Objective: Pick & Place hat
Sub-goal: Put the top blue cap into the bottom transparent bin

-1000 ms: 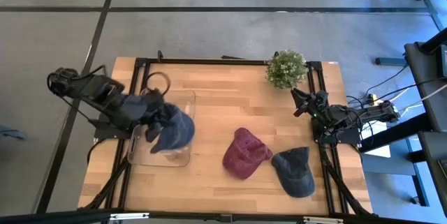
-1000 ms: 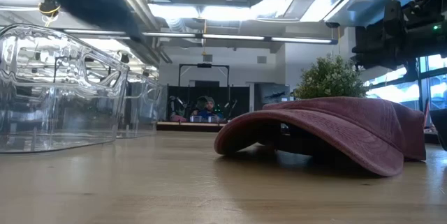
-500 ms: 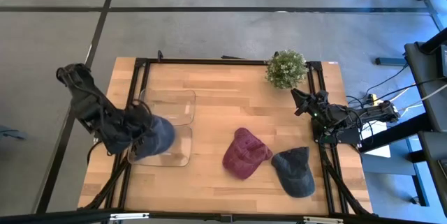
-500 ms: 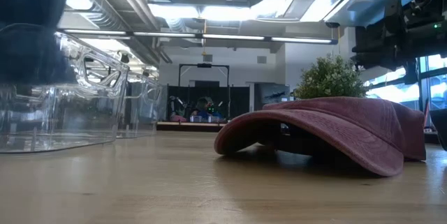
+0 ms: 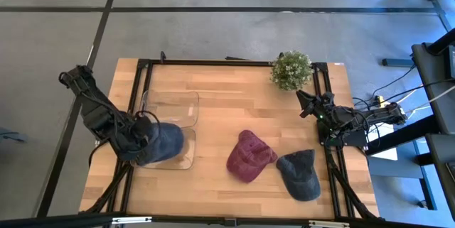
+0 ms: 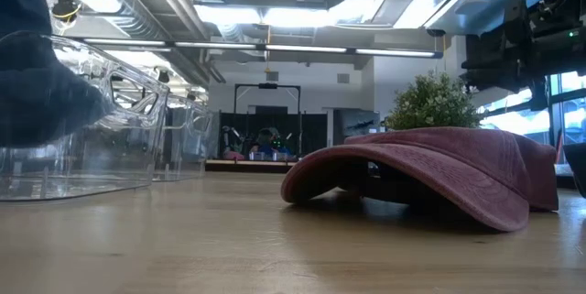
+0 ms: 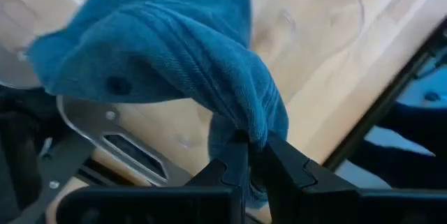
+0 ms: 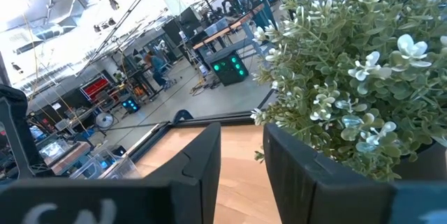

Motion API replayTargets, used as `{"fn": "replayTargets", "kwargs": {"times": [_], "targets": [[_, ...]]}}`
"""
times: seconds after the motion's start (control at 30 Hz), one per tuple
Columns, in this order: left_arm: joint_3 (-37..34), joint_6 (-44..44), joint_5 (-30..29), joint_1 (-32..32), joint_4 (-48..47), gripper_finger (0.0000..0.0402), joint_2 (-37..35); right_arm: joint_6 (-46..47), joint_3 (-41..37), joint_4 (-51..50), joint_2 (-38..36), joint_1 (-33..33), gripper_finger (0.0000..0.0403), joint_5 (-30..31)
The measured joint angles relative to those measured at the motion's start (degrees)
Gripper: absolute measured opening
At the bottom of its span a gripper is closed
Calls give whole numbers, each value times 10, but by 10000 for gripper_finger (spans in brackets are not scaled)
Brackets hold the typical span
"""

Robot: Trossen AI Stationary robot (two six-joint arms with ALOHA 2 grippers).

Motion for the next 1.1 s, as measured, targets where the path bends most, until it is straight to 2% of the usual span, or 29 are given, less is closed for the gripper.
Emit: {"fn": "replayTargets", "kwargs": {"times": [0.2,0.3,0.43,0.6,0.9,1.1], "targets": [[9,39,15,0,83,21,-1,-2,0,0,0,0,110,0],[15,19,11,1,66,21,-3,-9,0,0,0,0,110,0],[11,-42,15,2,25,21,-3,-19,0,0,0,0,110,0],[10,-130,57,2,-8,21,-1,-19,0,0,0,0,110,0],[10,-259,60,2,-42,26,2,-19,0,0,0,0,110,0],[10,-347,87,2,-64,26,10,-41,0,0,0,0,110,0]]}}
